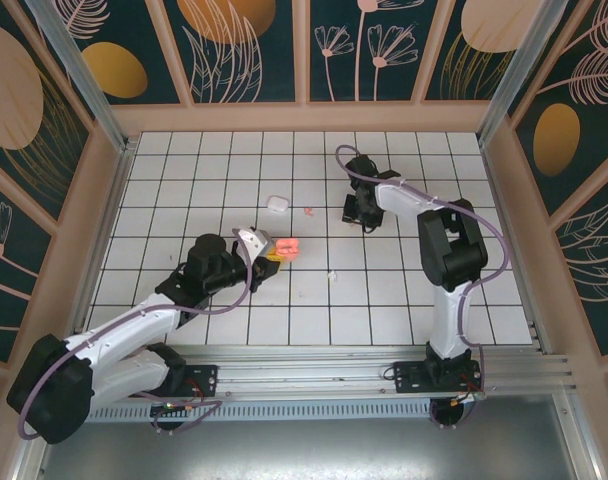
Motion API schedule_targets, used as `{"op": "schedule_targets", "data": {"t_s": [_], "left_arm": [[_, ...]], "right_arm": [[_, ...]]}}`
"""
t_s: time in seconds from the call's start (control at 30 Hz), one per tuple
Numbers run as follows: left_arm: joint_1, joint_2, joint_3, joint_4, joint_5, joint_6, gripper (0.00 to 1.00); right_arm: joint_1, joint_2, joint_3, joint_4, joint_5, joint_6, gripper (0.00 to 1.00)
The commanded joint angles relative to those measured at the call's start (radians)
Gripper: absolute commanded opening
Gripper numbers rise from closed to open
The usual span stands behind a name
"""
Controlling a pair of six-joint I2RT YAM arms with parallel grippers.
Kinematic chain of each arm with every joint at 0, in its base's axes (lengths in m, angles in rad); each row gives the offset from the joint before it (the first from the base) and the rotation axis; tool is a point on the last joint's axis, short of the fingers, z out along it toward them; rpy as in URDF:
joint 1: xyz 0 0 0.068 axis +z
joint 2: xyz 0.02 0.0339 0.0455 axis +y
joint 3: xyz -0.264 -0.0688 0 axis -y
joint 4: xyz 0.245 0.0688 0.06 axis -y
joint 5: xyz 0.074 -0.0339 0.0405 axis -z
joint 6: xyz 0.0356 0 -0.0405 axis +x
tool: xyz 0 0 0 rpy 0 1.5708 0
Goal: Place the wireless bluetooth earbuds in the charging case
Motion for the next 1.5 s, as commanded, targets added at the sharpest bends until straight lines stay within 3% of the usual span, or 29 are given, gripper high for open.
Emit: {"op": "schedule_targets", "data": {"t_s": [0.0,0.8,1.47], "left_arm": [[-0.006,0.015,0.03,0.06,0.034,0.0,0.0],[-0.006,0.03,0.023,0.059,0.034,0.002,0.0],[-0.007,-0.02,-0.025,0.099,0.036,-0.039,0.0]], "right_arm": [[0.001,0.041,0.06,-0.048,0.039,0.013,0.43],[0.018,0.141,0.152,-0.108,0.071,-0.019,0.3],[0.074,0.083,0.179,-0.154,0.139,-0.091,0.23]]}}
